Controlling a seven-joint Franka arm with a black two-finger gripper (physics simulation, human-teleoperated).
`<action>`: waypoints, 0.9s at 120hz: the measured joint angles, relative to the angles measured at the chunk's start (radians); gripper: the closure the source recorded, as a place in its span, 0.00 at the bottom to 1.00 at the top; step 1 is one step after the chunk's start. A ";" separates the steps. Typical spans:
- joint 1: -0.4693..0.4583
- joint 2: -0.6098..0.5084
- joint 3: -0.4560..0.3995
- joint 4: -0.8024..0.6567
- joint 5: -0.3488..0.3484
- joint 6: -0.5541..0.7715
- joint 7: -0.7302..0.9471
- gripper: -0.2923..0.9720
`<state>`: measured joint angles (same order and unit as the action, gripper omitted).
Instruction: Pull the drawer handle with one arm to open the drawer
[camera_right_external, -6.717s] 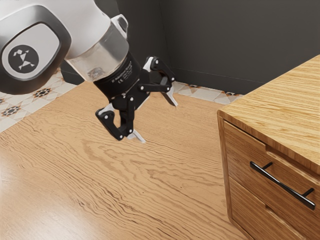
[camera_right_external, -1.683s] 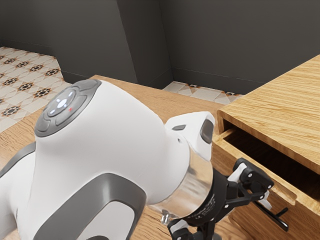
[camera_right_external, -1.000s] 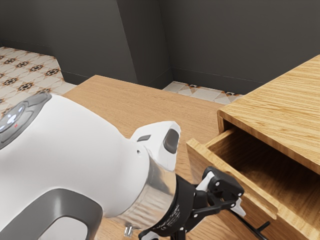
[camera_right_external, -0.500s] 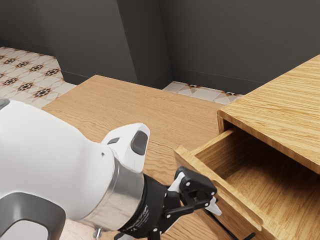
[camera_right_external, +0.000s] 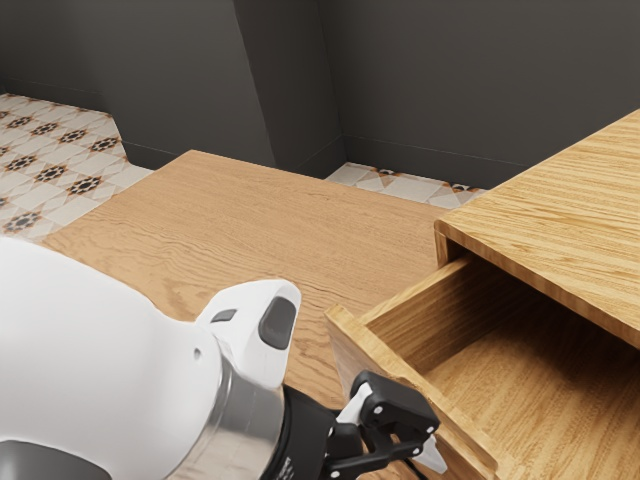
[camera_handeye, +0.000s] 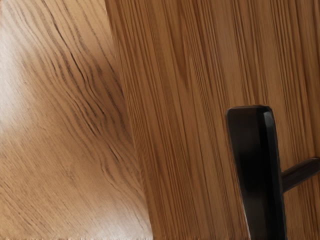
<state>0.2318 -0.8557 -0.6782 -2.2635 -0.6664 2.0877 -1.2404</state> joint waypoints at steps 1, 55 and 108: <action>-0.001 0.000 0.000 -0.001 0.000 0.000 0.000 0.23; -0.064 -0.045 0.048 -0.059 0.010 -0.001 -0.010 0.23; -0.122 -0.075 0.122 -0.111 0.053 -0.002 -0.014 0.24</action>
<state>0.1101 -0.9307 -0.5560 -2.3742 -0.6131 2.0858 -1.2543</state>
